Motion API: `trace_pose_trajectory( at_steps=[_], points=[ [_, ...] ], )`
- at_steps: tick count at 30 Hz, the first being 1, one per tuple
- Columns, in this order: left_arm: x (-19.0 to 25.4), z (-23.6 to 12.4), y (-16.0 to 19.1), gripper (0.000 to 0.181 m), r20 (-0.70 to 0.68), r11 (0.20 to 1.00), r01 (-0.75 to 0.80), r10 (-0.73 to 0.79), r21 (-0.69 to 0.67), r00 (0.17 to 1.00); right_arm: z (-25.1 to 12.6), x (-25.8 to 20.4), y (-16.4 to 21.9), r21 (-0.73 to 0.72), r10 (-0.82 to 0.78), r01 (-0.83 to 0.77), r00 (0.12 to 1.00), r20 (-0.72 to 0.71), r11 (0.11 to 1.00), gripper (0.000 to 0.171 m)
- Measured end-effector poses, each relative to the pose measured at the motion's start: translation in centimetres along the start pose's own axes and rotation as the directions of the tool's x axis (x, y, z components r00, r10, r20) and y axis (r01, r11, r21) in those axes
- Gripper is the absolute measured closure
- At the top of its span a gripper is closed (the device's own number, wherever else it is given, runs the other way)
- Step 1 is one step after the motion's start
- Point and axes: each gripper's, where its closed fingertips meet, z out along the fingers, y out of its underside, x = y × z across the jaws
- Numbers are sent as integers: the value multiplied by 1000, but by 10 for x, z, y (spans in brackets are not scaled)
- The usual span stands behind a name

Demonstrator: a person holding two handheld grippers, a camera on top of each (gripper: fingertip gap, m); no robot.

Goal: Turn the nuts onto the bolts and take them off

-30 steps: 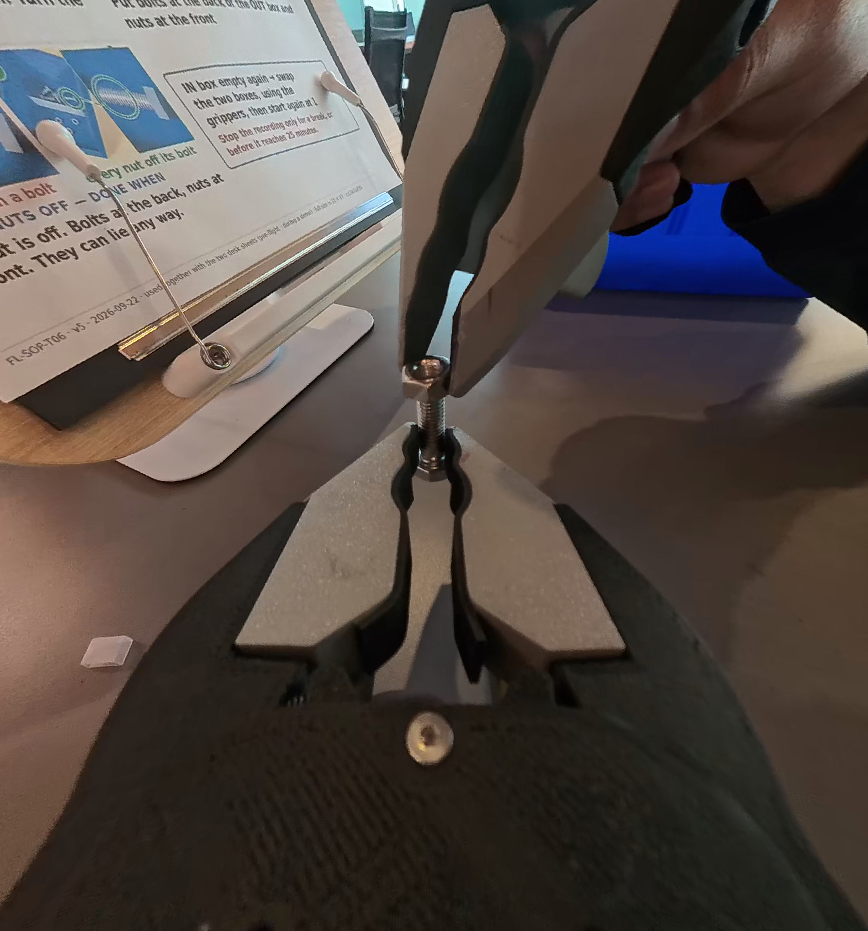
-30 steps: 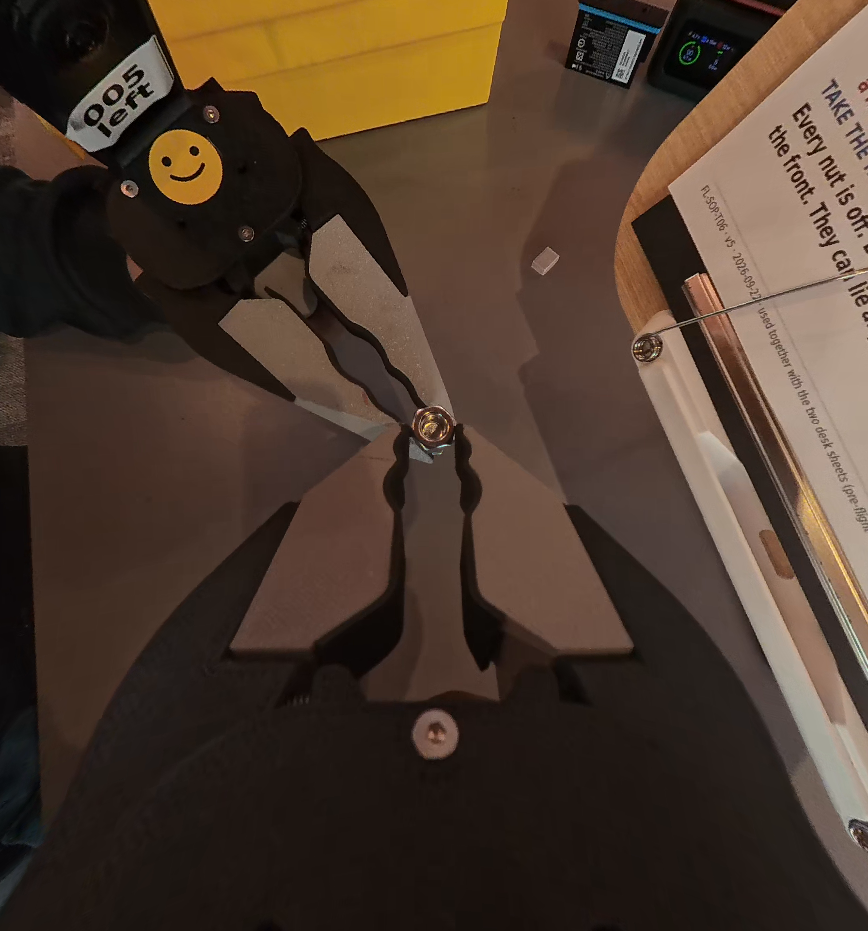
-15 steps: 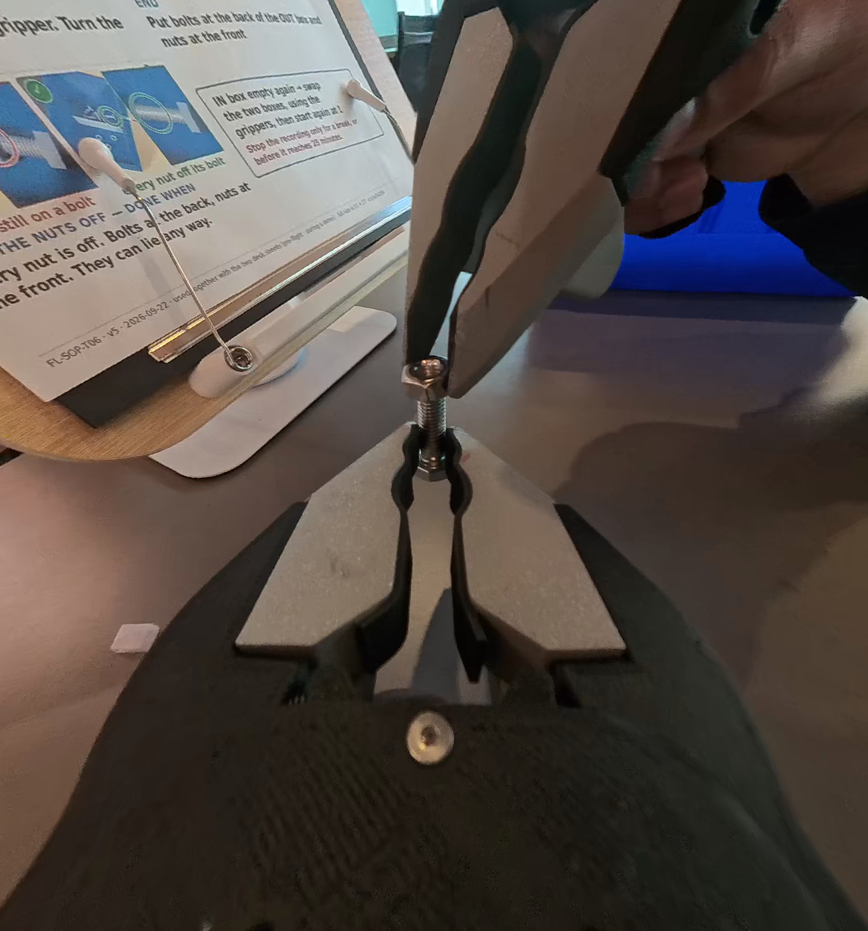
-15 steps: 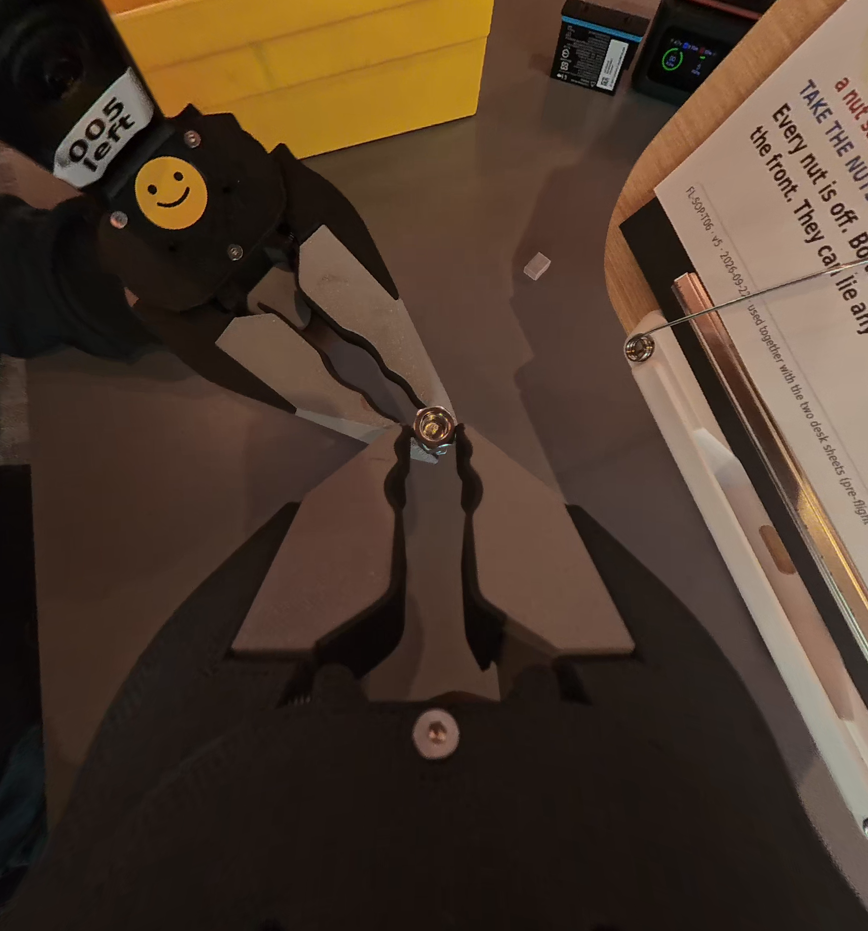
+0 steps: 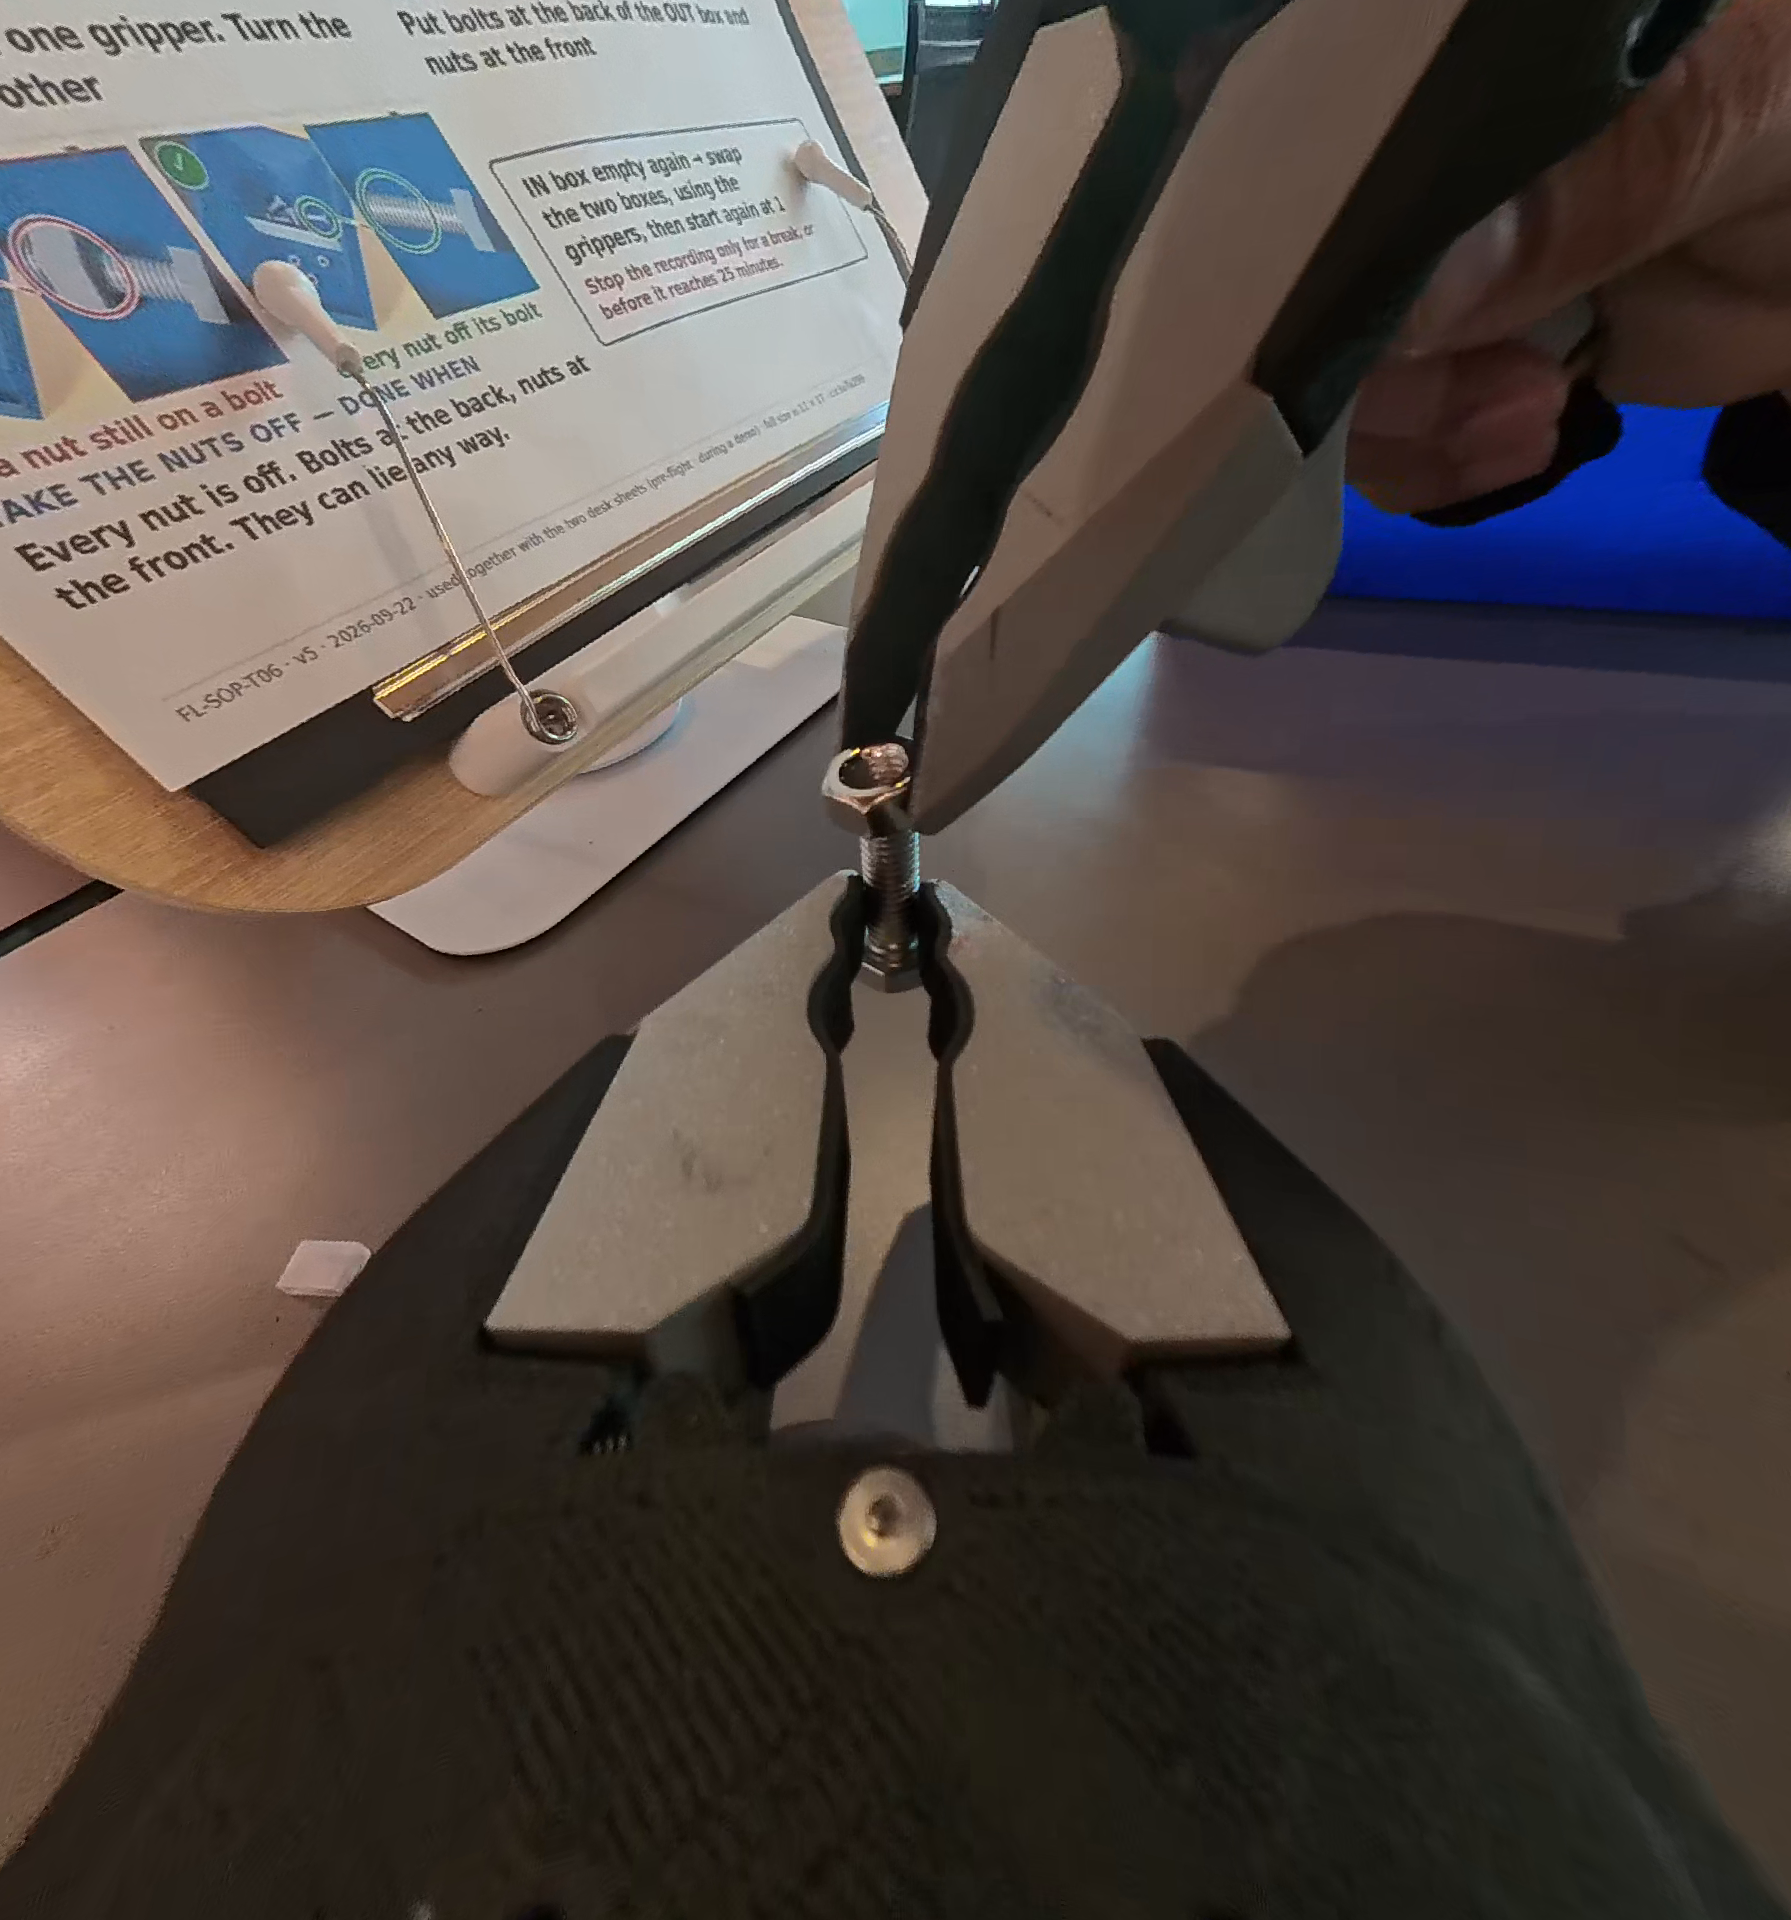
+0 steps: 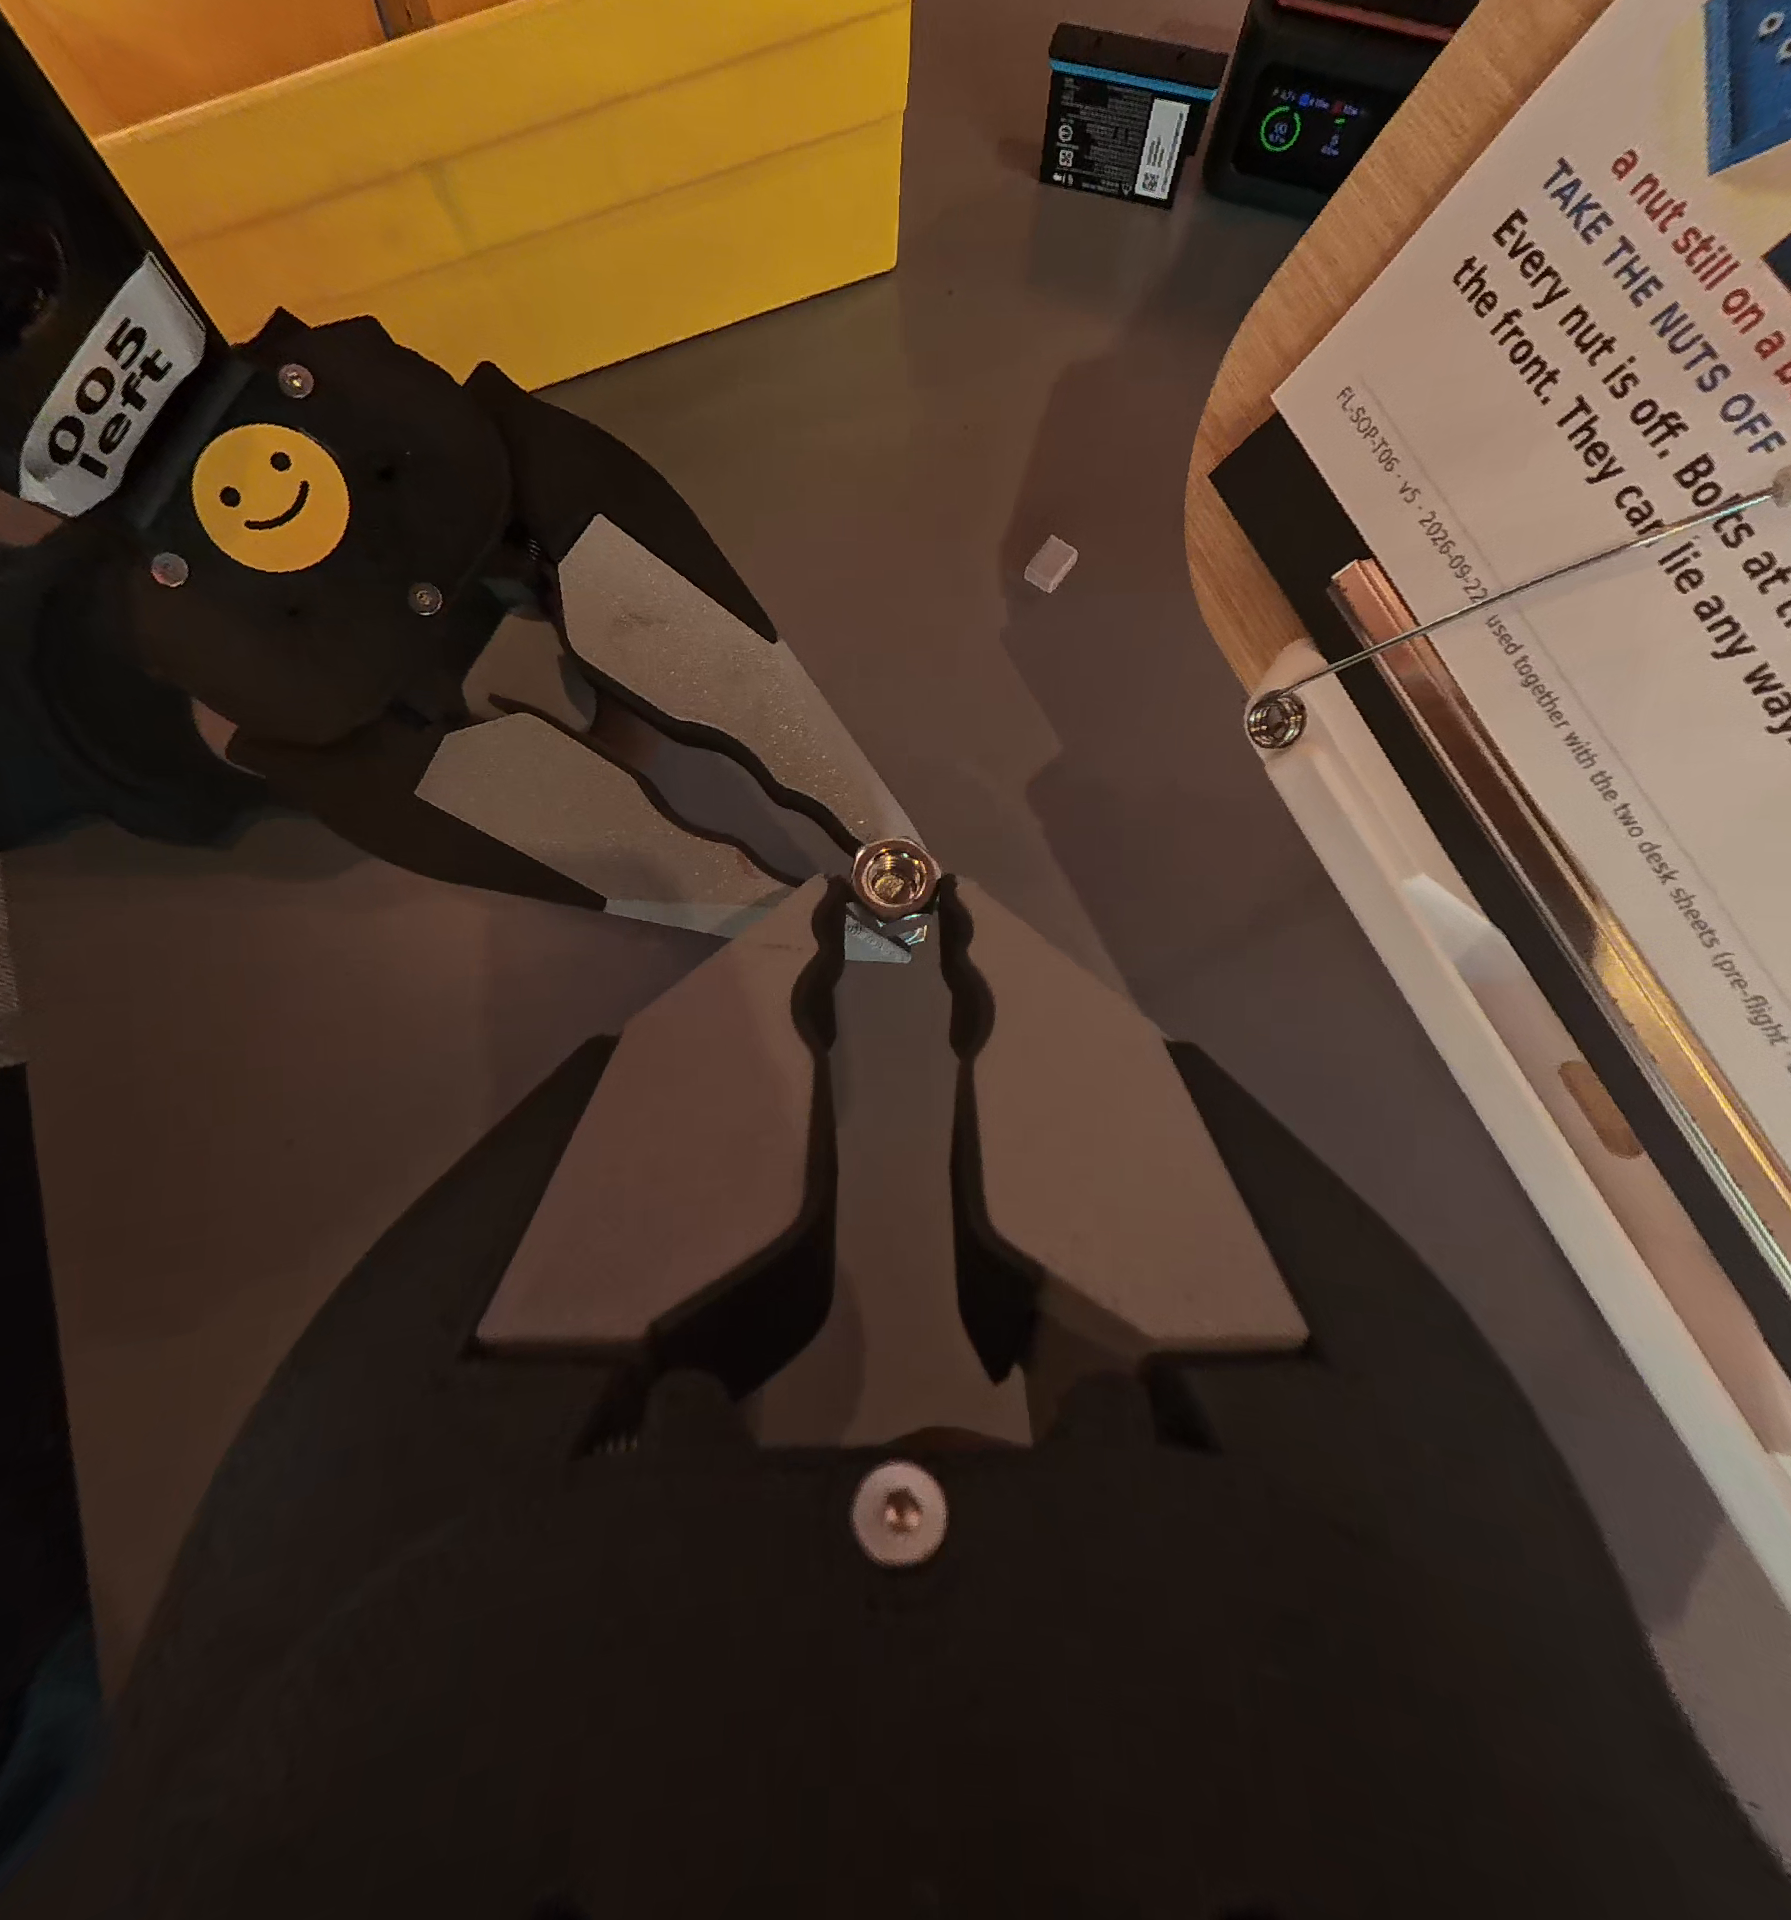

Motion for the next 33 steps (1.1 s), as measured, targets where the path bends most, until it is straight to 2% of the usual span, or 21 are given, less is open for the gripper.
trace_pose_trajectory(
  at_steps=[8,14,18,33],
  points=[
    [0,0,0,174,2,1000,-8,8,-2,1000,0,0,0,9,5,-5,1000,6,1000,157],
    [1,0,0,174,-7,1000,-13,13,4,1000,-4,-3,-3,41,14,-17,998,64,999,151],
    [3,1,1,174,-7,999,-32,32,-10,999,-1,2,0,36,12,-14,999,45,999,164],
    [5,4,9,174,-6,994,-94,94,-63,996,2,7,9,-18,-76,76,997,-21,997,171]
  ],
)
